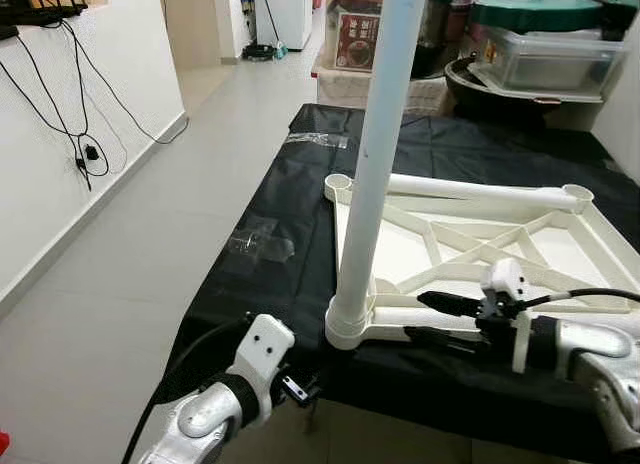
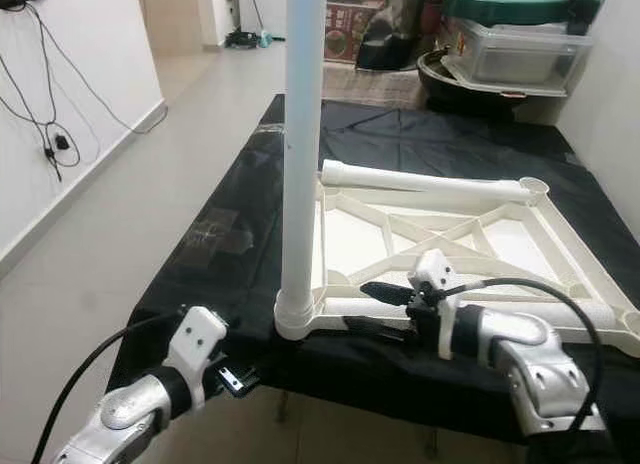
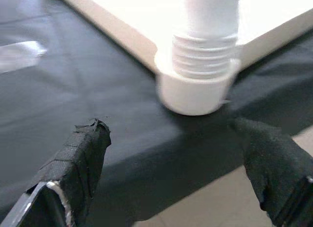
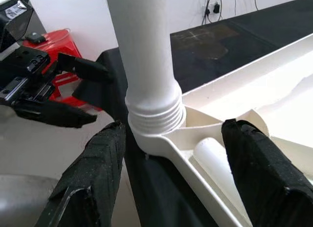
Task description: Building children table
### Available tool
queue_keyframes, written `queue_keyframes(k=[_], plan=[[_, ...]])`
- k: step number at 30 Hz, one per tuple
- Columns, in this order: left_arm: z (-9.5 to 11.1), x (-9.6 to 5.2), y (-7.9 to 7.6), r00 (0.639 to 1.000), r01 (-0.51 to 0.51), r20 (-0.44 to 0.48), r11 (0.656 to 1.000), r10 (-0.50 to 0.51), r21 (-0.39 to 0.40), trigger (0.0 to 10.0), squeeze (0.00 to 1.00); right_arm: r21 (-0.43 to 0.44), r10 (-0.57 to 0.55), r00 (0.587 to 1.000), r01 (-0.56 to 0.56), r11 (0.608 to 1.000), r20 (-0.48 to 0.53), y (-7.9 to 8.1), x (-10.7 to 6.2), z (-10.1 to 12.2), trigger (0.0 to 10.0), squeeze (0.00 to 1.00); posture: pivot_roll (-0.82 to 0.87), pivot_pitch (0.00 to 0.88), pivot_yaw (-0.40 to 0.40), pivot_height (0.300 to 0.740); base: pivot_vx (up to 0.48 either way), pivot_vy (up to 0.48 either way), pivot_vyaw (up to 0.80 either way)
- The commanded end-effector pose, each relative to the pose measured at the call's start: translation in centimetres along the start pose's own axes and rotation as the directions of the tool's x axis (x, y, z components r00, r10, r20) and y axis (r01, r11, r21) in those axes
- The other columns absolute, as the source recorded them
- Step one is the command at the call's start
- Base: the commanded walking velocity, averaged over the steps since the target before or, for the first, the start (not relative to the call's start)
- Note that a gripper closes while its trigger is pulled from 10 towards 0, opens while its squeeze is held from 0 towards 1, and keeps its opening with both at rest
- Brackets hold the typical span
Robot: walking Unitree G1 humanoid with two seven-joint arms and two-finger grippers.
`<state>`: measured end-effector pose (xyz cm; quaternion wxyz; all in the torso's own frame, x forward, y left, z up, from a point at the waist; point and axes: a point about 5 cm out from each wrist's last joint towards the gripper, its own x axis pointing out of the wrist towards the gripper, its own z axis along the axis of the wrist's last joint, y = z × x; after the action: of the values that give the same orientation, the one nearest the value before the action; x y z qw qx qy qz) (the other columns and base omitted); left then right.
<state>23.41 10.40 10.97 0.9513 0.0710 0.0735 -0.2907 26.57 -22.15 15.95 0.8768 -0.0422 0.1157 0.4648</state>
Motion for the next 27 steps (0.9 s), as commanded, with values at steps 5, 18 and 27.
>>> queue_keyframes(k=[5, 18, 27], plan=[[-0.6, -1.0, 1.4, 0.996, -0.085, -0.018, 0.996, 0.085, 0.036, 10.0, 0.0, 0.003, -0.027, 0.999, 0.027, 1.0, 0.037, 0.6, 1.3, 0.6, 10.0, 0.0, 0.16, 0.0, -0.051, 0.74, 0.0, 0.0, 0.0], [-0.9, -1.1, 0.2, 1.0, -0.024, -0.011, 0.999, 0.024, 0.028, 10.0, 0.0, -0.022, 0.05, 0.992, -0.048, 0.999, 0.116, 1.7, 2.8, 2.8, 10.0, 0.0, 0.16, 0.0, -0.06, 0.74, 0.0, 0.0, 0.0], [-0.8, -1.1, -0.1, 1.0, -0.012, -0.006, 1.0, 0.013, 0.024, 10.0, 0.0, -0.04, 0.081, 0.988, -0.076, 0.996, 0.131, 1.9, 4.5, 3.8, 10.0, 0.0, 0.16, 0.0, -0.065, 0.74, 0.0, 0.0, 0.0]])
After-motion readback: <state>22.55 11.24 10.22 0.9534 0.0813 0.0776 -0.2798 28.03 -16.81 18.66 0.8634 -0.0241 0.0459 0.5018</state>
